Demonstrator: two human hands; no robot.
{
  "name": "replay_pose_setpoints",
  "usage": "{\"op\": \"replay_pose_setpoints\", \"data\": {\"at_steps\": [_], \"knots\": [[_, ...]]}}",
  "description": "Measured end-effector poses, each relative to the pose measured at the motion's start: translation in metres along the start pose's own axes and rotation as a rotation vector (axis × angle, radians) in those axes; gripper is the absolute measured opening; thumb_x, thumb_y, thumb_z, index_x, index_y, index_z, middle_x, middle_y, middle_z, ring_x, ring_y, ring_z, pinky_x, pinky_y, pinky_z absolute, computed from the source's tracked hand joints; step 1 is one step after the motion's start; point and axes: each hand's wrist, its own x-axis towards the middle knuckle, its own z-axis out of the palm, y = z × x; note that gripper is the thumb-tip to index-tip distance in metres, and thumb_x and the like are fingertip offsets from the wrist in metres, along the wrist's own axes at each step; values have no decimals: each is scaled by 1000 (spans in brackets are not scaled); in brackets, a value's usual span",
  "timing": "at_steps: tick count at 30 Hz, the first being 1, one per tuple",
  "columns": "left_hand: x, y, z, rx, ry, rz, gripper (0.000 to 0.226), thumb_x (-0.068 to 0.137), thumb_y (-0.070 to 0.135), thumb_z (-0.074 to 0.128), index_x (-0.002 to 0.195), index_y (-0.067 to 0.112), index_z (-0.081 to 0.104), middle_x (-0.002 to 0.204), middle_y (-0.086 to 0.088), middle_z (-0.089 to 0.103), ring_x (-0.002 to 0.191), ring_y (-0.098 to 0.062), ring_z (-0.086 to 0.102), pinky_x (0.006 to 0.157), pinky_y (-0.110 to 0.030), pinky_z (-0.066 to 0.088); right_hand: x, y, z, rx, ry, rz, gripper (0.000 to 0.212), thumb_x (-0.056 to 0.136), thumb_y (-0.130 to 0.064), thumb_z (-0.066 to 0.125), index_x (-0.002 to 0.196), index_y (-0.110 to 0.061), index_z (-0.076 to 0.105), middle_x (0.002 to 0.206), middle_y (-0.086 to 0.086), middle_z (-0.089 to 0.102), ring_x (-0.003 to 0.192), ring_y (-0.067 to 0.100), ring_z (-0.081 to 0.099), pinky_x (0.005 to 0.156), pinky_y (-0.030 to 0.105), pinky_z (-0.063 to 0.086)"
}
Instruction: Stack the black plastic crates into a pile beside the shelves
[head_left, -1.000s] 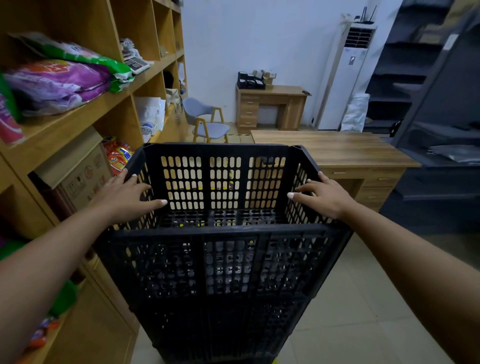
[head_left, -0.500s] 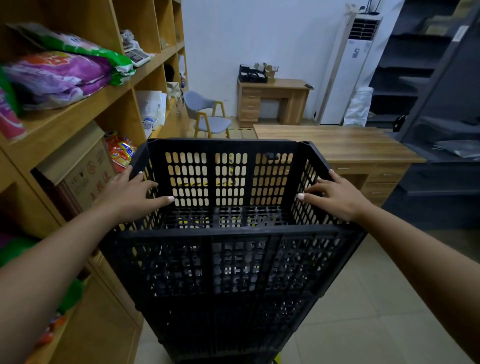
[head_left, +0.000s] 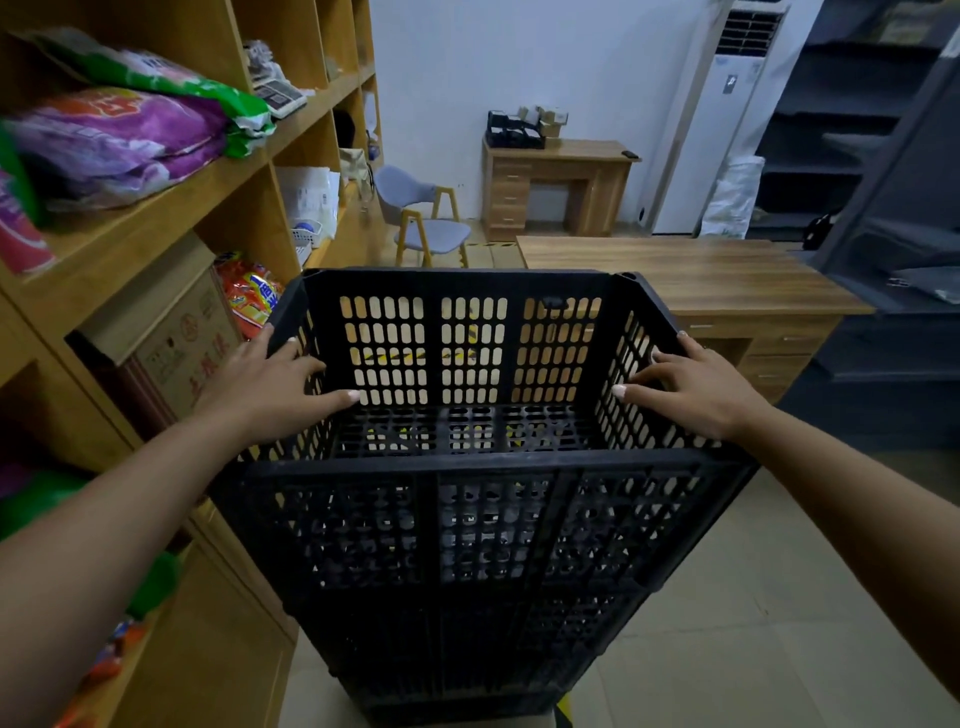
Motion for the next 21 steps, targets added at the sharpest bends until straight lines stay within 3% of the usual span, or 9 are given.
{"op": "replay_pose_setpoints", "data": {"at_steps": [4,8,9,11,13,16,21], "knots": [[-1,-1,0,6,11,9,86,77,82,27,143,29,41,160,-6,18,148,-26,-5,117,-48,7,-3,0,-2,49,26,-5,95,66,-90,20,126,-29,59,152,6,37,147,25,4,113,47,17],[1,-2,1,-31,64,1,76,81,77,35,135,27,51,155,-3,32,148,-27,5,115,-48,16,-5,1,-2,191,110,-5,67,82,-73,37,117,-21,64,134,4,56,144,25,21,106,46,31],[0,-2,1,-47,89,5,70,83,73,39,131,25,55,151,-2,39,147,-28,10,113,-49,20,-6,1,-2,226,149,-12,64,84,-70,39,113,-20,66,123,4,61,137,25,34,99,43,38],[-2,-1,0,-89,162,20,57,86,64,46,120,22,63,140,-3,52,141,-30,28,105,-48,32,-10,1,-3,299,234,-19,58,86,-66,42,106,-18,68,100,0,64,103,18,57,77,33,47],[-9,3,-4,-138,256,17,45,89,55,50,111,18,66,122,-7,62,117,-26,50,85,-41,44,-14,0,-4,318,336,-26,53,87,-63,43,101,-19,68,92,-3,63,84,12,58,68,32,49],[-25,13,-14,-245,308,-26,35,93,42,52,107,14,68,106,-9,66,85,-18,52,63,-30,36,-21,0,-5,293,444,-76,44,88,-60,46,101,-23,68,96,-5,65,91,13,57,73,35,49],[-49,41,-26,-440,348,-57,41,96,48,42,111,16,64,91,-3,62,77,-18,54,61,-30,38,-45,-15,-17,416,504,-162,27,91,-40,56,112,-25,65,109,-6,66,98,8,56,83,33,49]]}}
